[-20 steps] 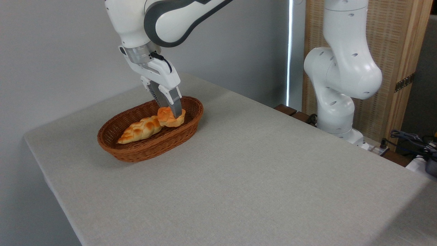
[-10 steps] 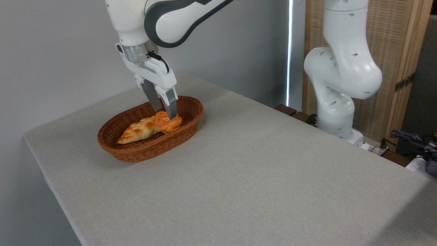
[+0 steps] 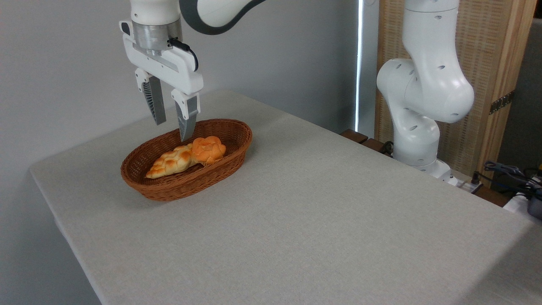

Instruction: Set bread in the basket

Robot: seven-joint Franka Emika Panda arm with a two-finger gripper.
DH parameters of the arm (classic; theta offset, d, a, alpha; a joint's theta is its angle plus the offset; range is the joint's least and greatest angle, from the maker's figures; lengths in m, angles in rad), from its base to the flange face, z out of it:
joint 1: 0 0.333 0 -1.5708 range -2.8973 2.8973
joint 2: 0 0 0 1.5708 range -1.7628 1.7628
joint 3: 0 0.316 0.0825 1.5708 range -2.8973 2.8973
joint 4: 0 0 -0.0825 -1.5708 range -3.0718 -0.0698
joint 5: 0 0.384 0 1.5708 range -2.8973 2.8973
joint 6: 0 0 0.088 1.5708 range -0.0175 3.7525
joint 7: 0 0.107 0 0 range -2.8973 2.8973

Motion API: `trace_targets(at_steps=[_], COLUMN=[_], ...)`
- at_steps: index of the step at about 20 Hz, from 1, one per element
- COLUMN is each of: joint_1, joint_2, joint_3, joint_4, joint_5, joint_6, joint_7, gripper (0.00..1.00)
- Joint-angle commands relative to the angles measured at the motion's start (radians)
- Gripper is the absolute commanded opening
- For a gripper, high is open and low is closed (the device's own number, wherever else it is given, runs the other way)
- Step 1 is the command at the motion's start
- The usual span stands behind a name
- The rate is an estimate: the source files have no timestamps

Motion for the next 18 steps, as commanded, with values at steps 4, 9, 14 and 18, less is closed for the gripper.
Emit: trace_targets(at_steps=[4, 9, 14, 18], joint_1=[-0.007, -0.008, -0.001, 0.050], joint_2=[-0.006, 0.000, 0.011, 0.003], joint_3=[0.155, 0.233, 0.245, 0.236], joint_4=[0.002, 0.127, 0.216, 0.224], joint_5=[0.124, 0.182, 0.176, 0.173], joint_6=[-0.078, -0.225, -0.347, -0.371], joint_7=[0.333, 0.424, 0.410, 0.408], gripper=[1.00, 1.00, 1.00, 1.00])
